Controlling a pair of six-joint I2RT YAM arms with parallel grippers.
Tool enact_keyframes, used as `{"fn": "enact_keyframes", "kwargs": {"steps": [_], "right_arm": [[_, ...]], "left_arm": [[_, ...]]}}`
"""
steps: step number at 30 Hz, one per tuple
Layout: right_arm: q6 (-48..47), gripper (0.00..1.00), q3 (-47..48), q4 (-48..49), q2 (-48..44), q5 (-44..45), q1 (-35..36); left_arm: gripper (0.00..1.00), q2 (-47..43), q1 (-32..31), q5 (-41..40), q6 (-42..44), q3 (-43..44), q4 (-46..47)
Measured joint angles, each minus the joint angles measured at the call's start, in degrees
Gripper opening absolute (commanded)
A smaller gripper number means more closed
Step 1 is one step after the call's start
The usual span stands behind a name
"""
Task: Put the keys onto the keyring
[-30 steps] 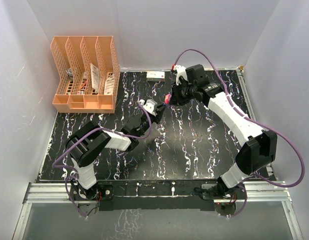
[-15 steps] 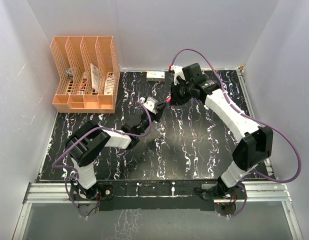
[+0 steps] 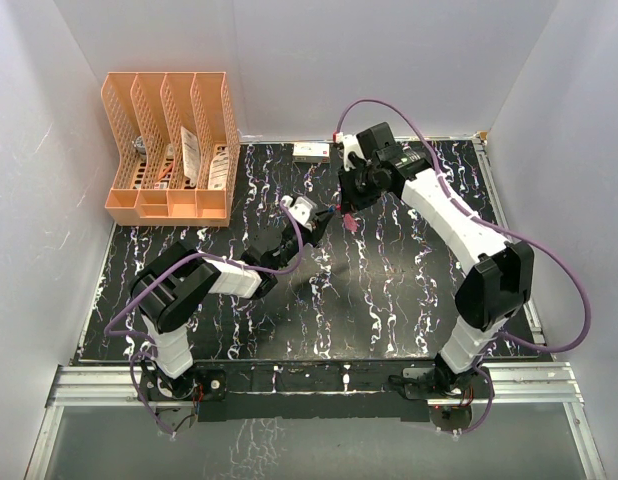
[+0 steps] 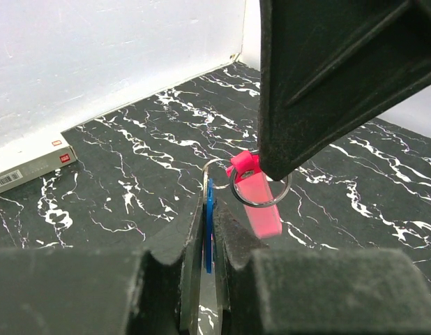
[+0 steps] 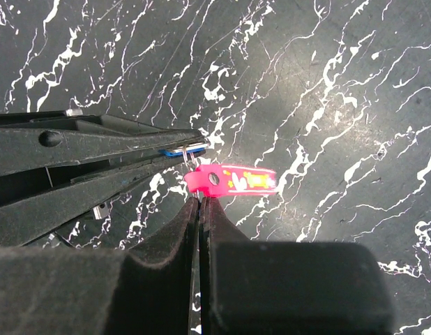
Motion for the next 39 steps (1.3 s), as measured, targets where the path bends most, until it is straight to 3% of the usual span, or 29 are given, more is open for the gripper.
{"fn": "enact_keyframes", "kwargs": {"steps": [6,10,17,19,26,39], "right_arm": [[-0.7,0.0,0.7,-1.7,1.4,-0.1,0.0],[-0.8,0.0,1.0,-2.2,2.1,-0.5,0.0],[-0.9,0.0,1.5,-3.2,4.8,-1.2,0.0],[-1.0,0.0,1.7,-3.8,5.0,-1.2,0.0],[-0.9,0.0,3.9,-4.5,5.7,-1.4,0.0],[-0.8,0.0,5.0,-4.3,6.9,-2.5,0.0]], "left_arm": [[0.08,0.0,0.1,1.2,0.6,0.0,-1.1],[0.14,0.0,0.1,1.4,0.9,0.0,-1.7],[0.48,0.0,0.3,0.2,1.4,0.0,-2.7],[0.52,-0.1,0.3,-0.8,1.7,-0.1,-3.3],[0.53,-1.8,0.3,-3.6,2.3,-0.7,-6.1],[0.36,-6.9,1.1,-3.2,1.8,-6.9,-3.6]]}}
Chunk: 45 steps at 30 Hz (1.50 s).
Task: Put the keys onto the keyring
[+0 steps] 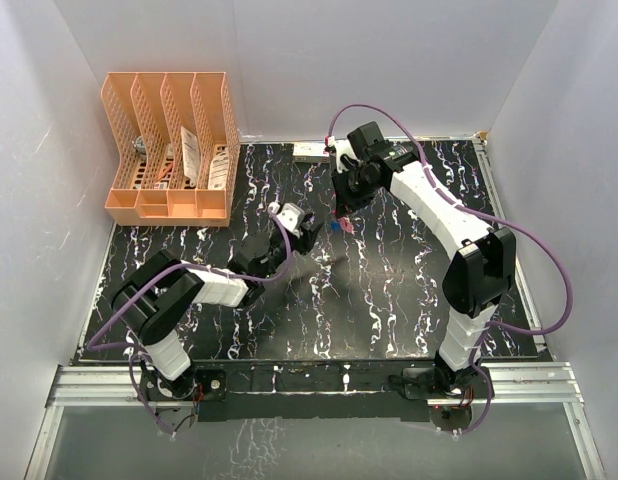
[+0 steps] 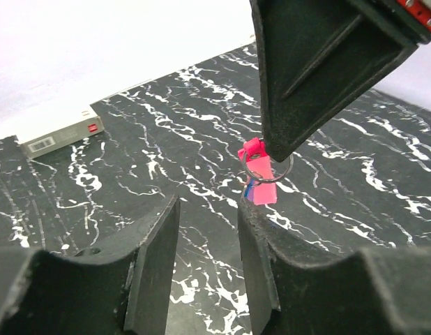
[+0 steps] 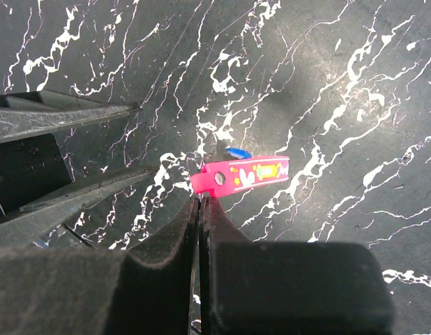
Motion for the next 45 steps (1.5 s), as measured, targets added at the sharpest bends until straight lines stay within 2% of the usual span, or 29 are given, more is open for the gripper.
{"fn": "enact_keyframes", "kwargs": {"steps": [3,11,20,23,26,39,45], "right_arm": [[0.0,0.0,0.0,0.0,0.0,-0.2,0.0],[-1.2,0.0,0.0,0.0,0.0,-1.7,0.0],[-2.3,0.0,0.0,0.4,0.0,-3.3,0.1],[-2.7,0.0,0.0,0.5,0.0,-3.8,0.3],[-2.9,0.0,0.0,0.7,0.0,-4.0,0.5],[-3.2,0.0,0.0,1.3,0.0,-4.0,1.2],[-3.6,0.0,-0.2,1.4,-0.1,-3.4,1.7]], "left_arm": [[0.37,0.0,1.2,3.6,-2.1,-0.8,2.1],[0.47,0.4,6.1,17.7,-10.2,-0.6,6.2],[0.45,3.0,9.0,28.9,-16.1,2.9,6.4],[0.33,3.5,9.0,30.7,-16.7,3.8,6.4],[0.3,4.6,9.0,32.0,-16.9,4.7,6.5],[0.28,5.9,9.0,32.7,-14.5,5.6,3.0],[0.34,5.8,9.0,30.9,-12.9,5.6,2.1]]}}
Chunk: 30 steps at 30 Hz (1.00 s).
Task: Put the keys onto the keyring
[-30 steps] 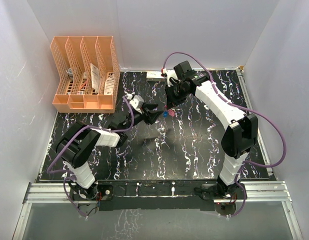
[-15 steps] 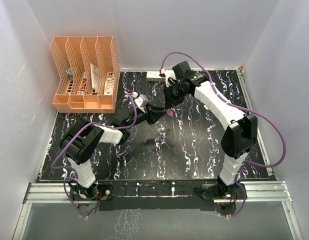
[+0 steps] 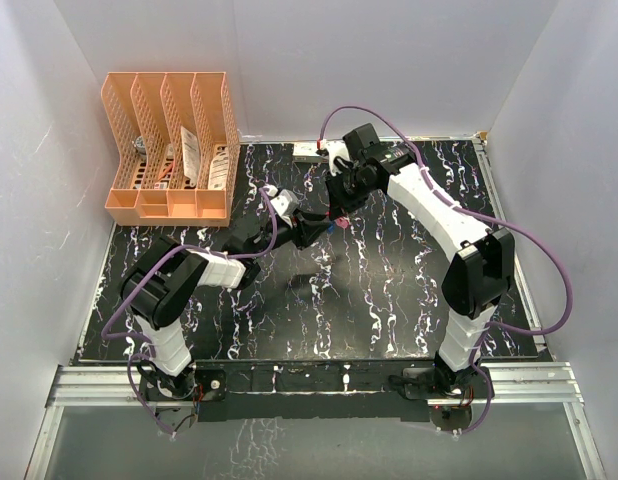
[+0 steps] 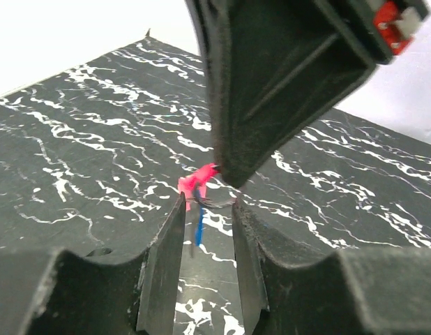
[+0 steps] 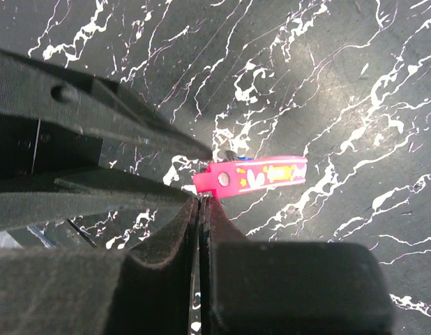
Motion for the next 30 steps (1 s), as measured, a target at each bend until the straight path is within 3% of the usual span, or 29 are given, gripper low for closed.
{"fn": "enact_keyframes", "kwargs": {"steps": [11,30], "right_arm": [[-0.1,0.0,-2.7,0.1,-1.2,0.0,0.5],[-0.3,0.0,-3.0,0.0,-1.2,-0.3,0.7]], "left_arm": [[0.36,-1.2,0.0,-6.8,2.3,-1.5,-0.3],[0.39,-1.3,0.7,-1.8,3.5,-2.6,-0.2]]}}
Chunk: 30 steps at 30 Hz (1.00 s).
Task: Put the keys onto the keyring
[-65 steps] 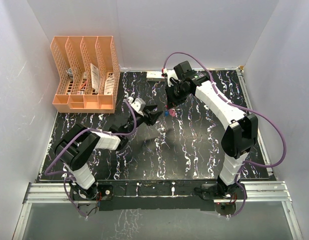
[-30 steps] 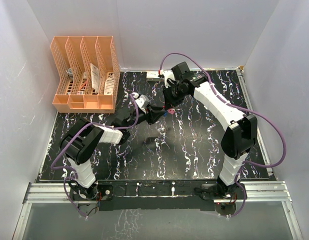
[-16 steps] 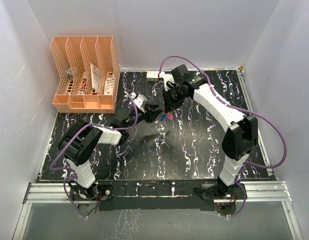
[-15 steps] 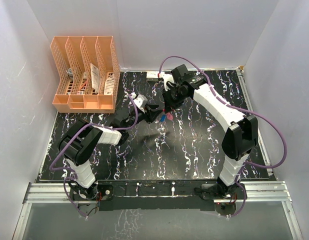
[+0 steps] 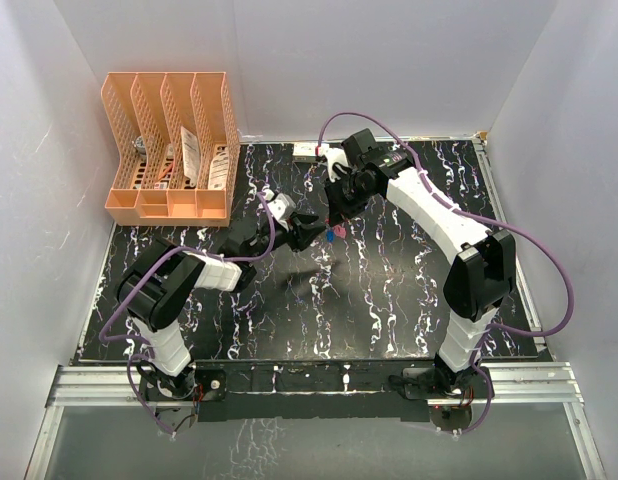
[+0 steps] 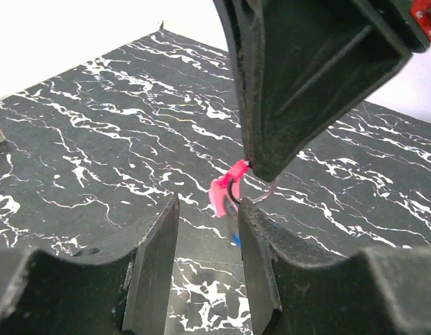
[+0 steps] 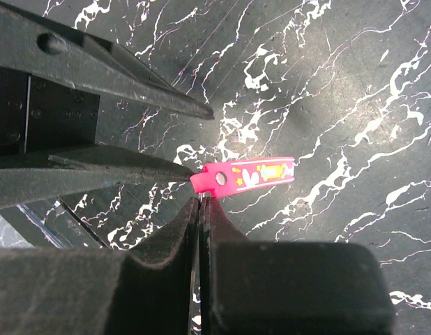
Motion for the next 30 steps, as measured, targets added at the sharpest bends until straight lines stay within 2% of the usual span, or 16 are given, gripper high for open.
{"fn": "enact_keyframes", "kwargs": {"steps": [17,30], "right_arm": [[0.1,0.0,0.0,0.2,0.0,-0.1,0.2],[-0.1,0.0,0.0,0.1,0.0,0.1,0.7]], "left_arm": [[0.42,-1.9,-0.1,1.8,0.0,-1.2,0.3],[0.38,-1.4,-0.1,3.9,0.0,0.9,-0.2]]}}
